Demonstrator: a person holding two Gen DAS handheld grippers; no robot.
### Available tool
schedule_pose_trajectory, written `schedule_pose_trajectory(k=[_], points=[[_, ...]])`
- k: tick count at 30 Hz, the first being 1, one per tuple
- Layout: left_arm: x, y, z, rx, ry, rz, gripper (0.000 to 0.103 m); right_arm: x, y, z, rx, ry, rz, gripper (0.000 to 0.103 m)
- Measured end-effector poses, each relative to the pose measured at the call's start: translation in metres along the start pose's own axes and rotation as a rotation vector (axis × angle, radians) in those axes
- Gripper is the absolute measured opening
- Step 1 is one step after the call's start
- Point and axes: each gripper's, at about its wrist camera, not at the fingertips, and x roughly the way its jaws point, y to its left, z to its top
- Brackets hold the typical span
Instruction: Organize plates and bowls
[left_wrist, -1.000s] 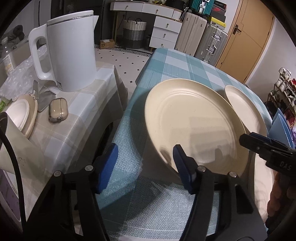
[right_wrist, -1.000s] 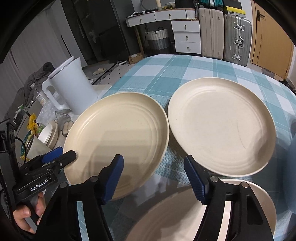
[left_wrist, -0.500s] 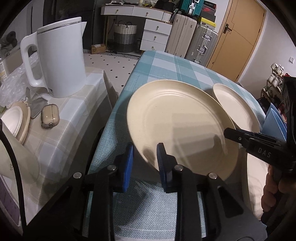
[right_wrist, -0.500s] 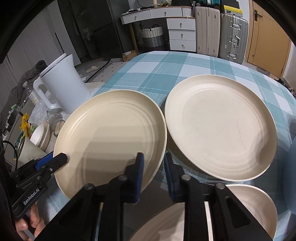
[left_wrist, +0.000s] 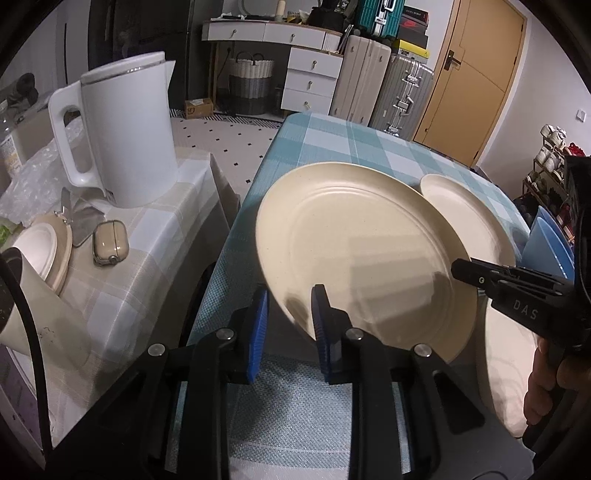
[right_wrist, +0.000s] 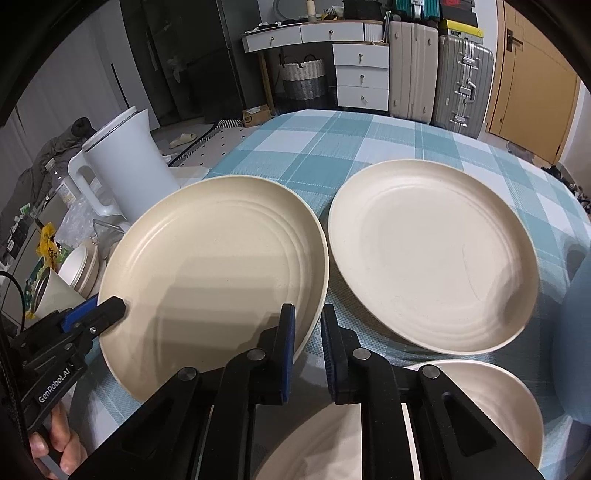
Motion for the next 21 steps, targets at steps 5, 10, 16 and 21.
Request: schedule_pose_trajectory(k=[5, 10, 16, 21], points=[[-0.014, -0.002, 0.002, 0.002, -0.022, -0.013, 0.02, -0.014, 0.001, -0.001, 0.002, -0.021, -0.003, 0.014], [-0.028, -0.008, 0.003, 0.012, -0.044, -0.024, 0.02, -0.027, -0.001, -0.001, 0.009, -0.042, -0.005, 0.014], [-0.042, -0.016, 0.004, 0.022, -0.058, -0.041, 0.02, -0.042, -0.002, -0.003, 0.016, -0.062, -0.014, 0.014], [-0.053, -0.026, 0.005, 0.045, -0.072, -0.054, 0.02, -0.055, -0.009, -0.007, 0.03, -0.076, -0.017, 0.015]])
